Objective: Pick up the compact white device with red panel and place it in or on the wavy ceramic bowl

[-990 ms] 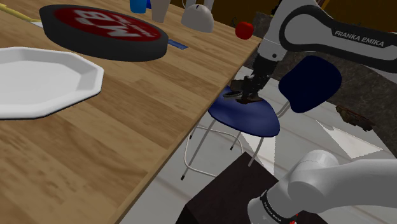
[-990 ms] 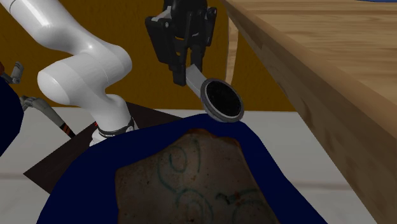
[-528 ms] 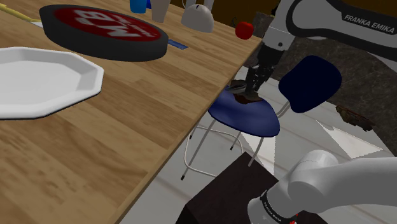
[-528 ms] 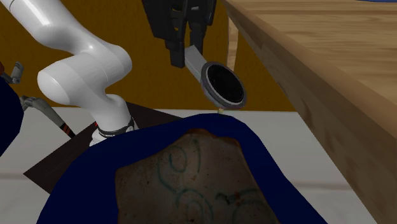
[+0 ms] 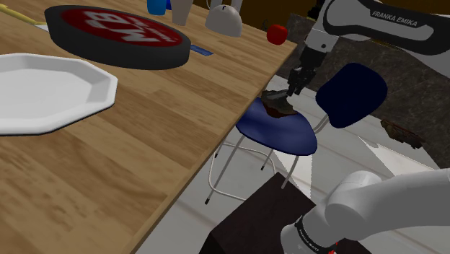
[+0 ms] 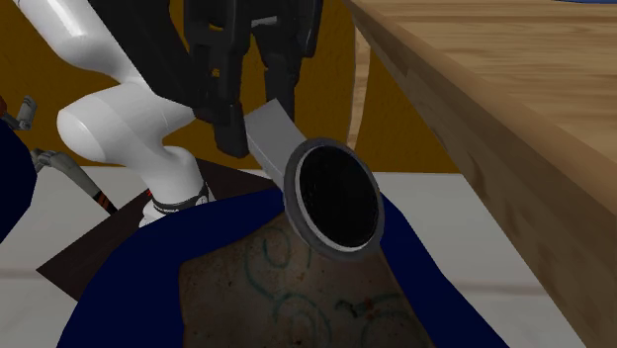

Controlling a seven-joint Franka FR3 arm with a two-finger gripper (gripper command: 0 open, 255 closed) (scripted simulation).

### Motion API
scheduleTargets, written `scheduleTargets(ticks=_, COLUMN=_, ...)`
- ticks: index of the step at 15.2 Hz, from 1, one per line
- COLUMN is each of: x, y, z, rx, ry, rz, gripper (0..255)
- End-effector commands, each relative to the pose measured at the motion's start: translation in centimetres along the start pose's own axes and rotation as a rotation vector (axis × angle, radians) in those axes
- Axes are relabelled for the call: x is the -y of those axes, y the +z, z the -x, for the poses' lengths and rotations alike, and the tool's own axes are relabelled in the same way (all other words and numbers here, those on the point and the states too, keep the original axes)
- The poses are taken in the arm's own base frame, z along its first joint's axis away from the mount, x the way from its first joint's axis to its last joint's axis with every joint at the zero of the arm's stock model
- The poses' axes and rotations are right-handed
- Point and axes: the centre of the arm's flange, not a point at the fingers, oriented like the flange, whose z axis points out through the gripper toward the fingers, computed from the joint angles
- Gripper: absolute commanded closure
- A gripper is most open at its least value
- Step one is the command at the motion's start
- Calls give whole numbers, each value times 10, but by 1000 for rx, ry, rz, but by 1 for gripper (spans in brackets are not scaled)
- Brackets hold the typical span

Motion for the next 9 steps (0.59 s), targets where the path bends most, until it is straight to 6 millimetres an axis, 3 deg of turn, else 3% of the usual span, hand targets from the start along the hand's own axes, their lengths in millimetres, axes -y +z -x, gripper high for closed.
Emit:
scheduleTargets(ticks=1, x=-26, y=-2, z=-11, rx=0, ry=-1, rz=1, gripper=255)
scheduleTargets(ticks=3, x=-44, y=-3, z=-18, rx=0, ry=-1, rz=1, gripper=255)
scheduleTargets(ticks=9, x=-44, y=29, z=-19, rx=0, ry=-1, rz=1, gripper=255)
